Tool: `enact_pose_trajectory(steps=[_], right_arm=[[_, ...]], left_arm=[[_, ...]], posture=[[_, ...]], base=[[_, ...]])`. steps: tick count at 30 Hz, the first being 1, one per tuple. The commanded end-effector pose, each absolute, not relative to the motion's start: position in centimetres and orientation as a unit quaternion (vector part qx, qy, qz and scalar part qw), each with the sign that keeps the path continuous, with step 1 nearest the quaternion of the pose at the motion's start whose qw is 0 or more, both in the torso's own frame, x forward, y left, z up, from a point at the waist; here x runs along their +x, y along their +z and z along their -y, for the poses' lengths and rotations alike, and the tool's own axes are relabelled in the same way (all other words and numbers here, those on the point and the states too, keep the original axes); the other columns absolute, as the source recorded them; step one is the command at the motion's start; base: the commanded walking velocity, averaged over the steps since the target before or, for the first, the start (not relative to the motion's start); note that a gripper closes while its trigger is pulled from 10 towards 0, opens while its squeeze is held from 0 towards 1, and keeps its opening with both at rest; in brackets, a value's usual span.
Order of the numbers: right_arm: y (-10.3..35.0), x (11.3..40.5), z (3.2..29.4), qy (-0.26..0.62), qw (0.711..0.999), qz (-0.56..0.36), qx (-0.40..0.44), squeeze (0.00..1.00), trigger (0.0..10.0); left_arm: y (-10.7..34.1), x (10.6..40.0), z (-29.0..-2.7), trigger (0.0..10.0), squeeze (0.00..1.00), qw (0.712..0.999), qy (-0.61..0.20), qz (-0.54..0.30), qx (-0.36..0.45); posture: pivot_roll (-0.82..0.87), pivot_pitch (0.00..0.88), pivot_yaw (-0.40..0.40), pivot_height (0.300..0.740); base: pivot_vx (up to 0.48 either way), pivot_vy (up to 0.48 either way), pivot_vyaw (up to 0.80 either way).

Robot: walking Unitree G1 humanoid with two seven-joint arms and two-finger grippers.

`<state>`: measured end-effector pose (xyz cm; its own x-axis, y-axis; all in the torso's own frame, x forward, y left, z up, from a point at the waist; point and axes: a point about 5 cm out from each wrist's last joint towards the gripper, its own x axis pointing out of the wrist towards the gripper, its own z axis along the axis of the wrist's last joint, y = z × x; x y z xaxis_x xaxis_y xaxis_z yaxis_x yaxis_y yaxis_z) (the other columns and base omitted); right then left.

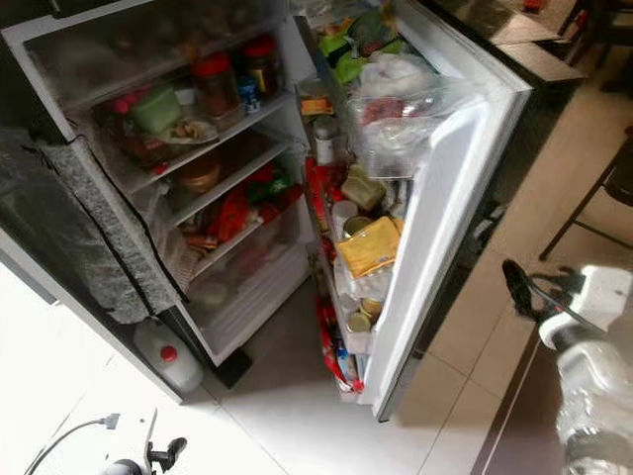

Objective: Restocking fridge

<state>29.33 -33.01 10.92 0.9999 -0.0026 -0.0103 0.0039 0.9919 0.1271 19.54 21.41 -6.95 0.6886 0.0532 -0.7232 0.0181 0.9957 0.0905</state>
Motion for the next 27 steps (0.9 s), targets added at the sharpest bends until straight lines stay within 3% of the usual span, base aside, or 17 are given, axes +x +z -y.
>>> enact_pose_trajectory(steps=[1, 9, 19, 21, 26, 27], right_arm=[[11.2, 30.0, 31.7, 0.029, 0.998, -0.003, 0.064, 0.0, 10.0], [12.7, 32.4, 27.9, 0.085, 0.992, 0.037, 0.087, 0.0, 10.0], [14.2, 33.7, 24.8, 0.144, 0.983, 0.058, 0.097, 0.0, 10.0], [14.5, 34.3, 22.6, 0.187, 0.974, 0.061, 0.115, 0.0, 10.0], [14.6, 35.1, 20.2, 0.221, 0.967, 0.059, 0.115, 0.0, 10.0], [15.2, 35.8, 18.6, 0.242, 0.96, 0.066, 0.126, 0.0, 10.0]], left_arm=[[-7.2, 19.0, -21.5, 10.0, 0.0, 0.913, 0.006, -0.405, 0.049], [-7.2, 19.1, -21.5, 10.0, 0.0, 0.914, 0.006, -0.401, 0.051], [-7.2, 18.9, -21.4, 10.0, 0.0, 0.915, 0.006, -0.4, 0.051], [-7.3, 18.9, -21.4, 10.0, 0.0, 0.915, 0.005, -0.4, 0.051], [-7.3, 19.0, -21.3, 10.0, 0.0, 0.915, 0.004, -0.4, 0.051], [-7.2, 19.0, -21.3, 10.0, 0.0, 0.916, 0.003, -0.399, 0.051]], posture=[[-0.08, 0.08, 0.046, 0.74], [-0.07, 0.085, 0.046, 0.74], [-0.06, 0.087, 0.039, 0.74], [-0.07, 0.087, 0.039, 0.74], [-0.05, 0.081, 0.037, 0.74], [-0.05, 0.081, 0.037, 0.74]], base=[[0.0, 0.0, 0.0], [0.0, 0.0, 0.0], [0.0, 0.0, 0.0], [0.0, 0.0, 0.0], [0.0, 0.0, 0.0], [0.0, 0.0, 0.0]])
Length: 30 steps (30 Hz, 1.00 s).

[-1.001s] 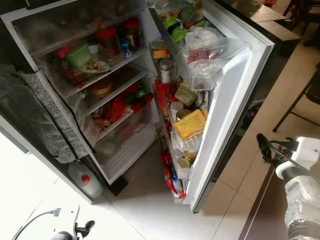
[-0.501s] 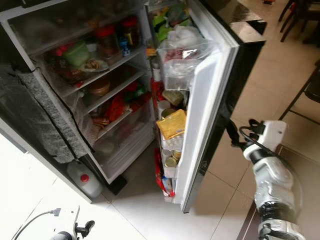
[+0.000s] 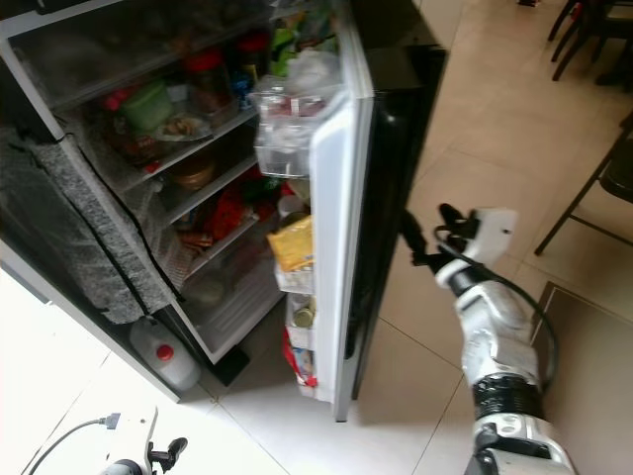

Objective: Restocking fridge

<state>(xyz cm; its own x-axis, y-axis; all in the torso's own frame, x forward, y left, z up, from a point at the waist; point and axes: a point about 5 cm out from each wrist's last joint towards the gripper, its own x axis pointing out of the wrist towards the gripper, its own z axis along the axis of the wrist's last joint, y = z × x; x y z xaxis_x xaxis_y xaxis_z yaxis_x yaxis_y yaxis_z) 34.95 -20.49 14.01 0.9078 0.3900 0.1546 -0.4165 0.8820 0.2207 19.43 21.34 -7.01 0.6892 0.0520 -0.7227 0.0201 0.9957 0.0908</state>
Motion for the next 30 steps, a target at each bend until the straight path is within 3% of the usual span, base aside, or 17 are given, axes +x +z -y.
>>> enact_pose_trajectory(steps=[1, 8, 11, 12, 16, 18, 23, 30], right_arm=[[15.2, 35.8, 18.6, 0.242, 0.96, 0.066, 0.126, 0.0, 10.0], [18.1, 37.8, 11.6, 0.344, 0.928, 0.079, 0.124, 0.0, 10.0], [19.1, 38.3, 9.7, 0.356, 0.922, 0.083, 0.127, 0.0, 10.0], [20.1, 38.4, 7.5, 0.388, 0.908, 0.091, 0.131, 0.0, 10.0], [21.6, 38.2, 4.4, 0.435, 0.885, 0.102, 0.129, 0.0, 10.0], [22.7, 37.7, 1.3, 0.479, 0.865, 0.105, 0.112, 0.0, 10.0], [22.5, 37.6, 0.8, 0.483, 0.863, 0.1, 0.105, 0.0, 10.0], [20.5, 38.2, 4.5, 0.424, 0.894, 0.09, 0.114, 0.0, 10.0]], left_arm=[[-7.2, 19.0, -21.3, 10.0, 0.0, 0.916, 0.003, -0.399, 0.051], [-7.1, 19.2, -21.3, 10.0, 0.0, 0.917, 0.005, -0.395, 0.052], [-7.1, 19.2, -21.4, 10.0, 0.0, 0.918, 0.01, -0.393, 0.051], [-7.1, 19.2, -21.4, 10.0, 0.0, 0.918, 0.012, -0.393, 0.05], [-7.2, 19.0, -21.4, 10.0, 0.0, 0.918, 0.014, -0.393, 0.049], [-7.2, 18.9, -21.5, 10.0, 0.0, 0.918, 0.019, -0.393, 0.048], [-7.3, 18.8, -21.5, 10.0, 0.0, 0.918, 0.021, -0.393, 0.048], [-7.5, 18.5, -21.1, 10.0, 0.0, 0.917, 0.019, -0.396, 0.047]], posture=[[-0.05, 0.081, 0.037, 0.74], [-0.03, 0.061, 0.024, 0.74], [-0.01, 0.051, 0.017, 0.74], [0.01, 0.048, 0.015, 0.74], [0.02, 0.048, 0.012, 0.74], [0.03, 0.048, 0.008, 0.74], [0.03, 0.06, 0.005, 0.74], [0.01, 0.076, 0.003, 0.74]], base=[[0.0, 0.0, 0.0], [0.0, 0.0, 0.0], [0.0, 0.0, 0.0], [0.0, 0.0, 0.0], [0.0, 0.0, 0.0], [0.0, 0.0, 0.0], [0.0, 0.0, 0.0], [0.0, 0.0, 0.0]])
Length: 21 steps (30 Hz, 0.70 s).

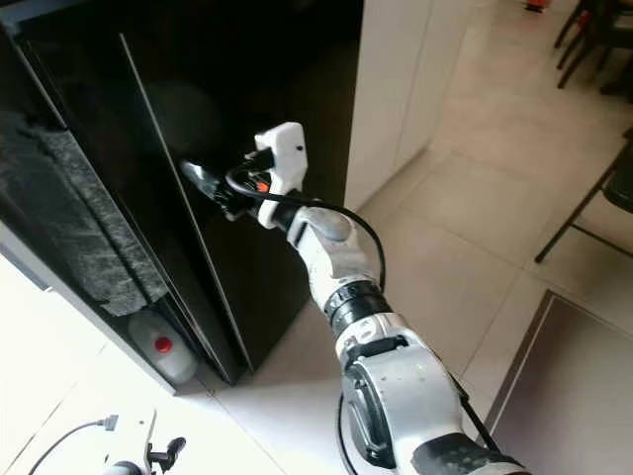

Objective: Restocking fridge

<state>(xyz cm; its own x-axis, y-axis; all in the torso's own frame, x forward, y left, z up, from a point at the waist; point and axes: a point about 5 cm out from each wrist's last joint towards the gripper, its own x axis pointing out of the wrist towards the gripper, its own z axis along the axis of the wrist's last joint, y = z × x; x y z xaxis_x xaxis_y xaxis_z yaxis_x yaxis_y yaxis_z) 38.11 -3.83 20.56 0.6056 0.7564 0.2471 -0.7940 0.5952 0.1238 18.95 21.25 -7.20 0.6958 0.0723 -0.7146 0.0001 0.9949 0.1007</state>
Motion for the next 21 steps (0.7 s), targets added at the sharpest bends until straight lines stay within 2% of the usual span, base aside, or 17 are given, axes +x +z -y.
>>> enact_pose_trajectory(steps=[1, 3, 8, 21], right_arm=[[20.1, 38.3, 5.4, 0.41, 0.9, 0.087, 0.118, 0.0, 10.0], [19.0, 38.2, 7.4, 0.384, 0.911, 0.083, 0.124, 0.0, 10.0], [17.4, 37.9, 9.8, 0.348, 0.926, 0.071, 0.125, 0.0, 10.0], [14.4, 36.9, 11.6, 0.302, 0.944, 0.037, 0.131, 0.0, 10.0]], left_arm=[[-7.5, 18.4, -21.0, 10.0, 0.0, 0.916, 0.017, -0.397, 0.047], [-7.6, 18.4, -20.8, 10.0, 0.0, 0.916, 0.014, -0.398, 0.047], [-7.6, 18.5, -20.6, 10.0, 0.0, 0.916, 0.011, -0.398, 0.048], [-7.6, 18.4, -20.9, 10.0, 0.0, 0.917, 0.023, -0.397, 0.038]], posture=[[0.0, 0.084, 0.003, 0.74], [-0.01, 0.089, 0.003, 0.74], [-0.01, 0.095, 0.005, 0.74], [-0.01, 0.096, 0.008, 0.74]], base=[[0.0, 0.0, 0.0], [0.0, 0.0, 0.0], [0.0, 0.0, 0.0], [0.0, 0.0, 0.0]])
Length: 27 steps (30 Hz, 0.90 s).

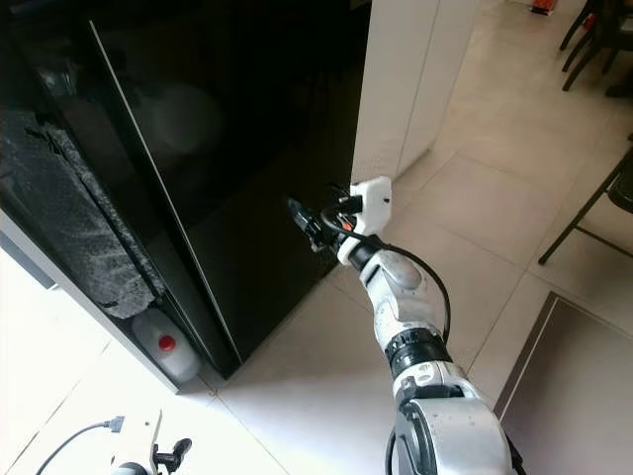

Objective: Restocking fridge

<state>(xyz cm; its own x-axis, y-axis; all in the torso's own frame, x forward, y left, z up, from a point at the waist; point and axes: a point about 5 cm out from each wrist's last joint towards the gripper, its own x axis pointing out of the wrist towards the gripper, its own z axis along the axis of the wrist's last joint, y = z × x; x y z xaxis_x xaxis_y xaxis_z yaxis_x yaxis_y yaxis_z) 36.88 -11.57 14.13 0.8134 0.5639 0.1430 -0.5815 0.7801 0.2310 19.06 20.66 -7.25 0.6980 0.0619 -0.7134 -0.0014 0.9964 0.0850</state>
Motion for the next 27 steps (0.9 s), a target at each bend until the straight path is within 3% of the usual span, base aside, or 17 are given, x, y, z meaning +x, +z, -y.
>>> enact_pose_trajectory(steps=[1, 6, 9, 13, 15, 17, 19, 21, 22, 23, 27], right_arm=[[14.2, 36.7, 11.6, 0.301, 0.944, 0.037, 0.13, 0.0, 10.0], [12.3, 35.9, 13.6, 0.238, 0.964, 0.016, 0.115, 0.0, 10.0], [8.0, 34.2, 16.4, 0.161, 0.981, -0.067, 0.087, 0.0, 10.0], [2.6, 30.8, 19.7, 0.06, 0.982, -0.169, 0.055, 0.0, 10.0], [-0.9, 27.5, 22.1, -0.032, 0.966, -0.252, 0.052, 0.0, 10.0], [-1.7, 26.6, 22.6, -0.054, 0.959, -0.275, 0.052, 0.0, 10.0], [-5.2, 21.8, 23.9, -0.115, 0.922, -0.363, 0.075, 0.0, 10.0], [-5.2, 21.8, 23.9, -0.115, 0.922, -0.363, 0.075, 0.0, 10.0], [-7.2, 18.6, 23.6, -0.109, 0.897, -0.426, 0.053, 0.0, 10.0], [-7.8, 17.6, 23.4, -0.103, 0.889, -0.443, 0.052, 0.0, 10.0], [-8.4, 16.6, 22.7, -0.084, 0.887, -0.453, 0.036, 0.0, 10.0]], left_arm=[[-7.6, 18.3, -20.9, 10.0, 0.0, 0.916, 0.026, -0.399, 0.029], [-7.9, 17.8, -21.2, 10.0, 0.0, 0.912, 0.04, -0.407, 0.022], [-7.9, 17.6, -21.3, 10.0, 0.0, 0.912, 0.042, -0.407, 0.023], [-7.9, 17.6, -21.3, 10.0, 0.0, 0.912, 0.042, -0.408, 0.023], [-7.9, 17.7, -21.2, 10.0, 0.0, 0.912, 0.04, -0.408, 0.02], [-7.9, 17.7, -21.2, 10.0, 0.0, 0.912, 0.039, -0.408, 0.019], [-7.8, 17.9, -21.2, 10.0, 0.0, 0.912, 0.038, -0.407, 0.019], [-7.8, 17.9, -21.2, 10.0, 0.0, 0.912, 0.038, -0.407, 0.019], [-7.8, 17.9, -21.2, 10.0, 0.0, 0.911, 0.039, -0.41, 0.02], [-7.8, 17.8, -21.3, 10.0, 0.0, 0.911, 0.039, -0.411, 0.021], [-7.8, 17.8, -21.4, 10.0, 0.0, 0.91, 0.044, -0.411, 0.02]], posture=[[-0.01, 0.096, 0.008, 0.74], [0.0, 0.099, 0.004, 0.74], [-0.01, 0.101, 0.0, 0.74], [-0.01, 0.102, 0.001, 0.74], [-0.02, 0.099, 0.002, 0.74], [-0.02, 0.099, 0.004, 0.74], [-0.02, 0.095, 0.01, 0.74], [-0.02, 0.095, 0.01, 0.74], [-0.02, 0.093, 0.012, 0.74], [-0.01, 0.093, 0.011, 0.74], [-0.01, 0.091, 0.011, 0.74]], base=[[0.0, 0.0, 0.0], [0.0, 0.0, 0.0], [0.0, 0.0, 0.0], [0.0, 0.0, 0.0], [0.0, 0.0, 0.0], [0.0, 0.0, 0.0], [0.0, 0.0, 0.0], [0.0, 0.0, 0.0], [0.0, 0.0, 0.0], [0.0, 0.0, 0.0], [0.0, 0.0, 0.4]])
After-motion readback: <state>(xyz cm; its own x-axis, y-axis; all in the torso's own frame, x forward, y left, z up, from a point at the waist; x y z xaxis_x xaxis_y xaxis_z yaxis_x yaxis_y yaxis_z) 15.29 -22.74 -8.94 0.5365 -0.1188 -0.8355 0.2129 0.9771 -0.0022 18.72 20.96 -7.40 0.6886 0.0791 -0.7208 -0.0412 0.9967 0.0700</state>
